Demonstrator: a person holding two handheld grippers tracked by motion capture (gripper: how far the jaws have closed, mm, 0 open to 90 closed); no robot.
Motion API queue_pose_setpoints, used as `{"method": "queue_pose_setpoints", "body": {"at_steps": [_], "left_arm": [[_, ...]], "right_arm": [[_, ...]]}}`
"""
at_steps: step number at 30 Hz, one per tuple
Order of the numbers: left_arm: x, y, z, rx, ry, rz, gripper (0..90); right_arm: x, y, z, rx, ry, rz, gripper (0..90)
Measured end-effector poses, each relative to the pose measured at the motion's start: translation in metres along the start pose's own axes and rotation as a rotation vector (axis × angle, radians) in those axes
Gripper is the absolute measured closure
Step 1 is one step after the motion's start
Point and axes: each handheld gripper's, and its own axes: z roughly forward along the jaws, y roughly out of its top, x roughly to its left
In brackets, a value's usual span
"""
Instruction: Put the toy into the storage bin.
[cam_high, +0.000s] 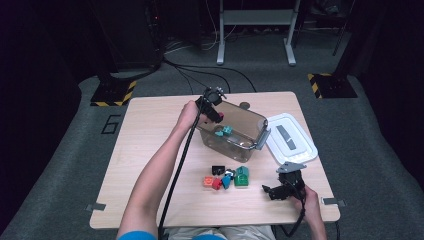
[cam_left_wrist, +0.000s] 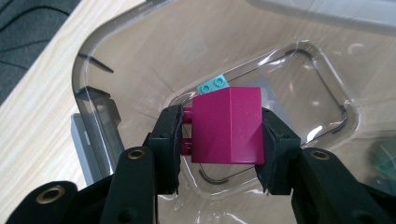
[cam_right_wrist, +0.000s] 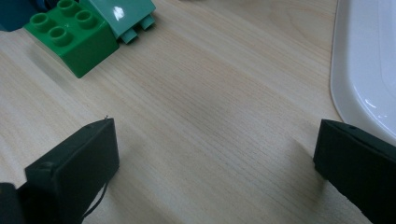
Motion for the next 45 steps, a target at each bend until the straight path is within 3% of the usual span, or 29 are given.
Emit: {"method": "queue_pose_setpoints", "body": {"at_steps": [5, 10, 17, 24, 36, 45], "left_arm": [[0.002, -0.001, 0.005, 0.019, -0.012, -0.015, 56.0], [0.001, -0.003, 0.002, 0.019, -0.006, -0.035, 40.8], [-0.004, -0.01, -0.013, -0.016, 0.003, -0.016, 31.2], [-0.018, -0.025, -0.032, -0.043, 0.01, 0.006, 22.4], [-0.046, -0.054, -0.063, -0.097, 0.038, 0.066, 15.4], [-0.059, -0.085, -0.069, -0.111, 0.055, 0.044, 14.8]], "right_arm": [[0.0, 0.0, 0.0, -0.002, -0.002, -0.003, 0.0], [0.0, 0.0, 0.0, -0.002, -0.002, -0.002, 0.0], [0.0, 0.0, 0.0, 0.0, -0.001, -0.004, 0.0], [0.0, 0.0, 0.0, 0.0, 0.0, -0.005, 0.0], [0.0, 0.0, 0.0, -0.001, 0.0, -0.005, 0.0], [0.0, 0.0, 0.0, -0.001, 0.0, -0.005, 0.0]]}}
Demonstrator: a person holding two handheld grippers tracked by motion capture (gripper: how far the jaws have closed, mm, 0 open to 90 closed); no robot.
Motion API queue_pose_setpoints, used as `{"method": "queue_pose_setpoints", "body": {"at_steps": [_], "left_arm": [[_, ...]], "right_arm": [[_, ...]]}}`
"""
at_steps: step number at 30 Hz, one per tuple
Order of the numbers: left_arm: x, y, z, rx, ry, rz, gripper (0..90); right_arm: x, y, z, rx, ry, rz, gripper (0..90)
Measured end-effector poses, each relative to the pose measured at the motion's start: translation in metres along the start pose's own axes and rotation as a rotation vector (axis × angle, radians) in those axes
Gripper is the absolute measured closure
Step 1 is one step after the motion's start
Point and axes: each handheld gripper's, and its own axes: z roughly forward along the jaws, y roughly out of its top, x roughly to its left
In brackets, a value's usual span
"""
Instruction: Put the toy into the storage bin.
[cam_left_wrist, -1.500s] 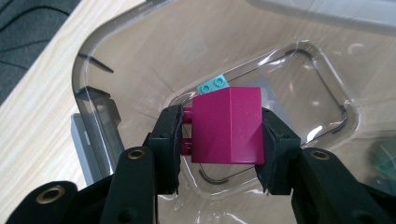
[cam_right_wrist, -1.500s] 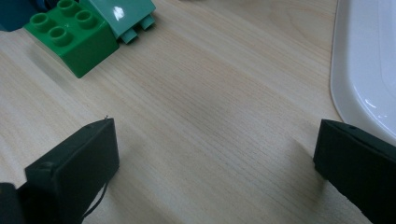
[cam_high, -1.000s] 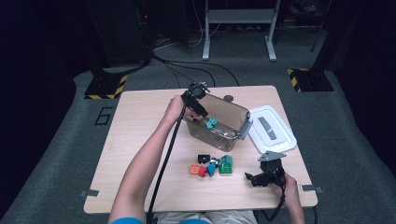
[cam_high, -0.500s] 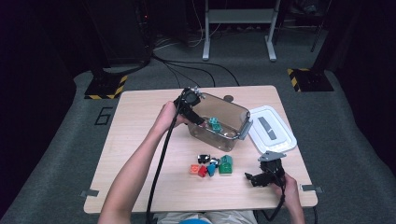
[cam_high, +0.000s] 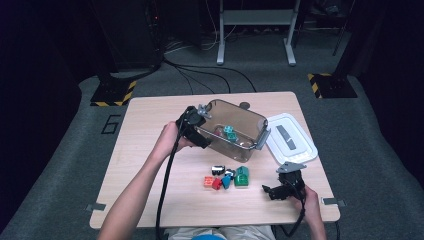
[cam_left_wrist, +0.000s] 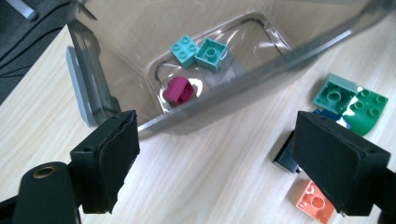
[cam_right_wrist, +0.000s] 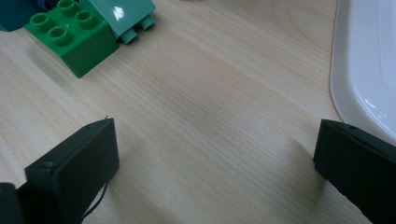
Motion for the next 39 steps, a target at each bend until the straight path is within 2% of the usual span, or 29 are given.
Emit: {"method": "queue_pose_setpoints", "body": {"at_steps": [8, 15, 19, 24, 30, 39], "left_arm": [[-0.009, -0.028, 0.01, 0.006, -0.014, -0.038, 13.6], [-0.017, -0.047, 0.027, 0.023, -0.04, -0.051, 13.3], [-0.023, -0.055, 0.039, 0.049, -0.064, -0.05, 12.4], [-0.032, -0.06, 0.05, 0.05, -0.086, -0.049, 12.4], [-0.041, -0.062, 0.066, 0.057, -0.125, -0.025, 11.5], [-0.046, -0.06, 0.084, 0.042, -0.164, -0.04, 12.7]], "right_arm": [[0.0, 0.0, 0.0, 0.0, 0.0, 0.0, 0.0], [0.0, 0.0, 0.0, 0.0, -0.002, 0.0, 0.0], [0.0, 0.0, 0.0, 0.0, -0.002, -0.001, 0.0], [0.0, 0.0, 0.0, 0.0, -0.002, 0.0, 0.0], [0.0, 0.0, 0.0, 0.0, 0.0, 0.0, 0.0], [0.0, 0.0, 0.0, 0.001, -0.002, 0.0, 0.0]]}}
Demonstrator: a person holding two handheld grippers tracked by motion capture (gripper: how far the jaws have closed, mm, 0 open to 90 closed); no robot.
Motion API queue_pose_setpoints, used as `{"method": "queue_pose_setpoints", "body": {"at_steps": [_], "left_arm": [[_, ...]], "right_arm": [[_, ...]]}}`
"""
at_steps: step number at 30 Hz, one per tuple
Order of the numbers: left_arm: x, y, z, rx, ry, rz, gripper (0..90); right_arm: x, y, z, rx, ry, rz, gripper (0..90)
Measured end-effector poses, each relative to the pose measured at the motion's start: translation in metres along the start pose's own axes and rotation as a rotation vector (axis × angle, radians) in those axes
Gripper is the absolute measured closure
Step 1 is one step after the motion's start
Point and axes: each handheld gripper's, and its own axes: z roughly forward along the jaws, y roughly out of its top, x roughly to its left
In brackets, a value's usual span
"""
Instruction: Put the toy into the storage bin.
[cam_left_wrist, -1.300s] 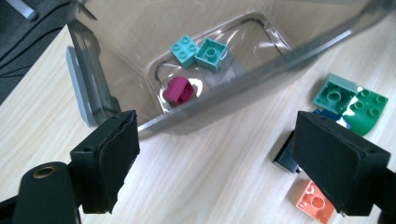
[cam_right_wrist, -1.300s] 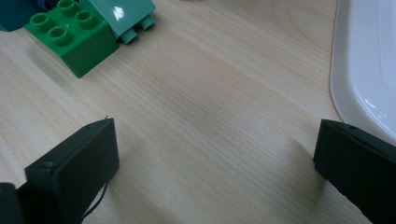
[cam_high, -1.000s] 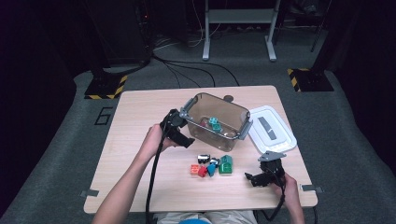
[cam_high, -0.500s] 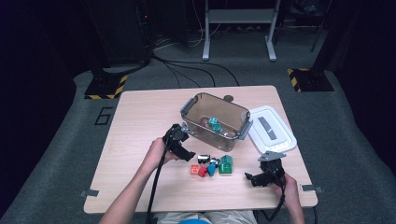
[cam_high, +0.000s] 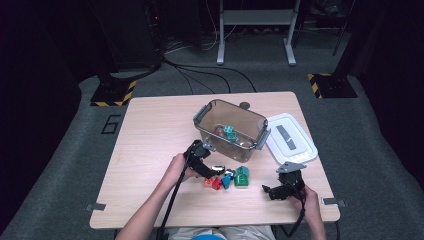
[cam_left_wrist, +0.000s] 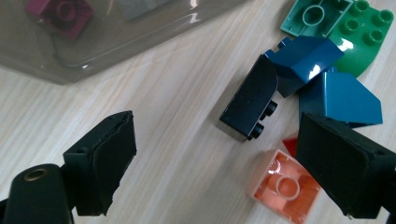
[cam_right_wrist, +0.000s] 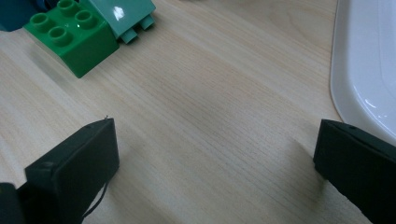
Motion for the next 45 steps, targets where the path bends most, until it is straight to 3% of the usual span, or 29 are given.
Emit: {"method": "queue_pose_setpoints", "body": {"at_steps": [10, 15, 20, 30, 37, 45], "left_arm": [[-0.001, 0.002, 0.01, -0.009, -0.046, 0.014, 14.1], [-0.004, 0.003, 0.013, -0.011, -0.038, 0.019, 15.5], [-0.005, 0.001, 0.015, -0.01, -0.047, 0.058, 39.8], [-0.002, -0.009, 0.019, -0.027, -0.054, 0.052, 65.4], [0.003, -0.014, 0.01, -0.057, -0.039, 0.024, 65.8], [0.008, -0.019, -0.003, -0.073, -0.023, 0.02, 65.9]], "right_arm": [[0.0, 0.0, 0.0, 0.0, 0.002, 0.0, 0.0], [0.0, 0.0, 0.0, -0.001, 0.002, 0.0, 0.0], [0.0, 0.0, 0.0, 0.0, 0.0, 0.0, 0.0], [0.0, 0.0, 0.0, 0.0, -0.001, -0.001, 0.0], [0.0, 0.0, 0.0, 0.0, 0.0, 0.0, 0.0], [0.0, 0.0, 0.0, 0.0, 0.0, 0.0, 0.0]]}}
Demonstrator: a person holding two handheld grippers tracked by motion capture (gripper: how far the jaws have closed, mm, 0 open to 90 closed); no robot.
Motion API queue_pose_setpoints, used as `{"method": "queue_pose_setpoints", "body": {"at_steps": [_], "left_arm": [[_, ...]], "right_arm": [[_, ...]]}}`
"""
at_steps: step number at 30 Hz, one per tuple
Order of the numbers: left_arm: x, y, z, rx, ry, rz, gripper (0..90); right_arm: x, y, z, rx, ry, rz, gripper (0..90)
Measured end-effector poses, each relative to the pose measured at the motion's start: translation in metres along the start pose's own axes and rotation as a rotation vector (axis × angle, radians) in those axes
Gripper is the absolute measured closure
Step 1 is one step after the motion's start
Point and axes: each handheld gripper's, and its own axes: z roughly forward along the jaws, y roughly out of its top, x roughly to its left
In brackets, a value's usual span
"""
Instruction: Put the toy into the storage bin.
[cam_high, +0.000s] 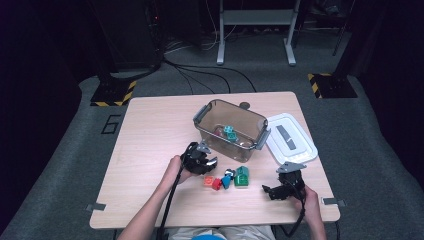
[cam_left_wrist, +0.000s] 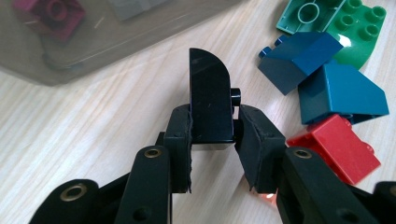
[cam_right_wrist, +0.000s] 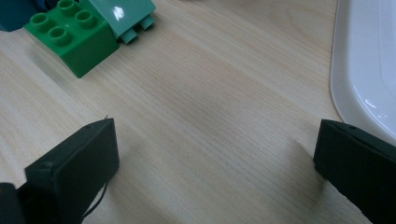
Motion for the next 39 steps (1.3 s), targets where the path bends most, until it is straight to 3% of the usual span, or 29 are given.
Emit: {"method": "queue_pose_setpoints", "body": {"at_steps": [19, 29, 39], "left_arm": [[0.015, -0.009, -0.037, -0.02, 0.06, -0.028, 66.0], [0.021, -0.002, -0.058, -0.041, 0.09, -0.029, 66.1], [0.022, 0.007, -0.068, -0.046, 0.101, -0.018, 66.1]], "right_arm": [[0.0, 0.0, 0.0, 0.0, 0.002, 0.001, 0.0], [0.0, 0.0, 0.0, 0.0, 0.002, 0.0, 0.0], [0.0, 0.0, 0.0, 0.0, 0.002, 0.0, 0.0]]}}
